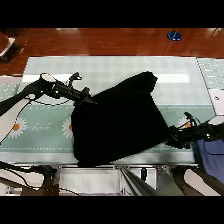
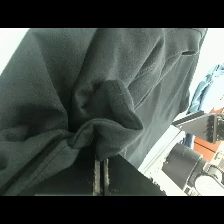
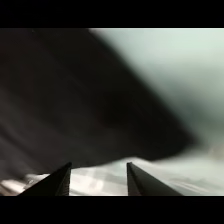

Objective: Fold the shirts.

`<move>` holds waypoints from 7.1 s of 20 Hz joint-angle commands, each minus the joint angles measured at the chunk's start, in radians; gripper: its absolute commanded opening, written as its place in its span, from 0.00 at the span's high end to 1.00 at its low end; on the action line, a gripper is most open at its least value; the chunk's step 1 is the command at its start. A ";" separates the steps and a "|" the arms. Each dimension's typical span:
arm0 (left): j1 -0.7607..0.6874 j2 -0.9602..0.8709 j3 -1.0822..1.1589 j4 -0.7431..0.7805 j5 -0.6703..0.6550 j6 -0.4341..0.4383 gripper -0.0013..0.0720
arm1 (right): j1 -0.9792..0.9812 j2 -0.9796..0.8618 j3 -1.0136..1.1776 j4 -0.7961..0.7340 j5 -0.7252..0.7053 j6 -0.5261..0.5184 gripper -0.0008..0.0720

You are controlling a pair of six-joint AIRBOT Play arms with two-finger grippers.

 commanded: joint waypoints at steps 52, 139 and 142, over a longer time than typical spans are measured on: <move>0.105 0.823 -0.753 -0.023 0.100 -0.131 0.29 | -0.129 0.060 0.247 -0.194 -0.098 0.011 0.43; 0.112 0.245 0.180 0.413 -0.024 -0.176 0.29 | -0.020 -0.443 1.172 -0.012 0.088 0.016 0.42; 0.279 0.366 0.020 0.431 -0.137 -0.121 0.29 | -0.098 -0.304 0.952 -0.171 0.124 0.042 0.43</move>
